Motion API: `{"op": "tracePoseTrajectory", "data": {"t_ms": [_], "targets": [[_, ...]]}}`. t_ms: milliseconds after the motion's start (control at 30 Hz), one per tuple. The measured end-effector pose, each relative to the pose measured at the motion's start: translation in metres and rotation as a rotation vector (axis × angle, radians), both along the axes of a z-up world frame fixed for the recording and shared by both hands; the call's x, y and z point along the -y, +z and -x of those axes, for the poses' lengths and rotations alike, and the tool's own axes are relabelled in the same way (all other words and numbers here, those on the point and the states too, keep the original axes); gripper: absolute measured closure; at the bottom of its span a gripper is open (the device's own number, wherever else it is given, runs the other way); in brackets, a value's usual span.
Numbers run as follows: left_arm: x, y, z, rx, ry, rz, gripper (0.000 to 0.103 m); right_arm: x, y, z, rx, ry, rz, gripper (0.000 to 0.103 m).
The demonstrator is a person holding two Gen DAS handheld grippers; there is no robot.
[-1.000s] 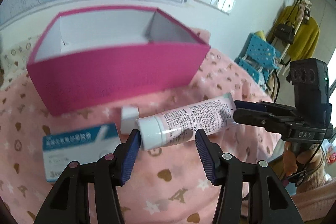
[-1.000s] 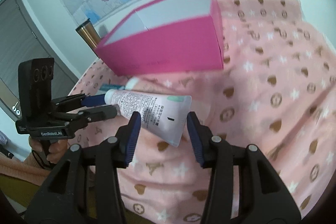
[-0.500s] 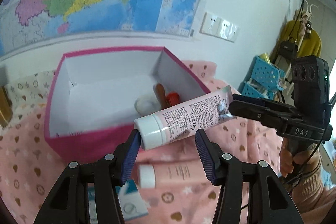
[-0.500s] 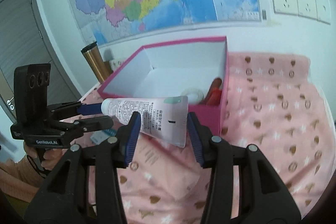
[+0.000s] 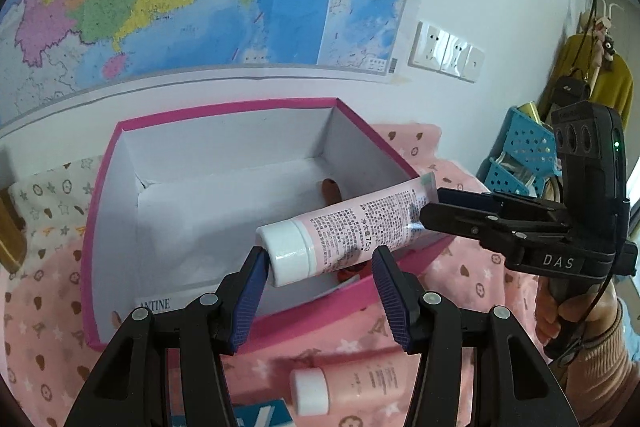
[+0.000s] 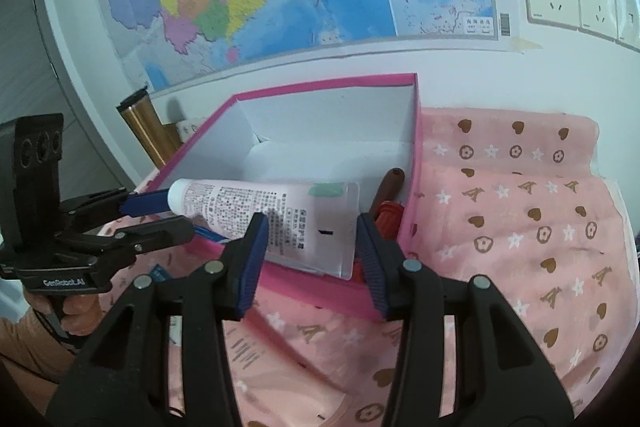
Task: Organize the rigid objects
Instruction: 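Carry the lotion tube with the left gripper into the pink box and release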
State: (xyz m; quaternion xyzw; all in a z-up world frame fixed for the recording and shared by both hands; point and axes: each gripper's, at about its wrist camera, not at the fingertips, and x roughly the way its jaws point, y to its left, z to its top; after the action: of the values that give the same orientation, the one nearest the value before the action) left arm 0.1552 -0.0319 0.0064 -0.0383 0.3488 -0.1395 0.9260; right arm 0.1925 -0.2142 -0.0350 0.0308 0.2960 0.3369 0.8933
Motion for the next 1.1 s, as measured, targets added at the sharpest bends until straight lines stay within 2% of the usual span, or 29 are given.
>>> {"op": "tracePoseTrajectory", "data": {"t_ms": [200, 433, 667, 867, 1100], "targets": [[-0.002, -0.011, -0.014, -0.041, 0.004, 0.008, 0.049, -0.008, -0.009, -0.012, -0.026, -0.010, 0.048, 0.055], [-0.003, -0.022, -0.024, -0.082, 0.003, 0.020, 0.049, -0.011, -0.008, -0.011, 0.003, -0.048, 0.098, 0.054], [-0.004, -0.024, -0.027, -0.085, 0.002, 0.011, 0.049, -0.007, -0.010, -0.006, 0.007, -0.056, 0.080, 0.053], [-0.006, -0.021, -0.019, -0.053, 0.006, -0.005, 0.049, -0.004, -0.011, 0.001, 0.008, -0.054, 0.060, 0.051], [-0.015, -0.004, 0.015, 0.051, 0.024, -0.051, 0.044, 0.005, -0.010, 0.019, 0.011, -0.027, -0.001, 0.050]]}}
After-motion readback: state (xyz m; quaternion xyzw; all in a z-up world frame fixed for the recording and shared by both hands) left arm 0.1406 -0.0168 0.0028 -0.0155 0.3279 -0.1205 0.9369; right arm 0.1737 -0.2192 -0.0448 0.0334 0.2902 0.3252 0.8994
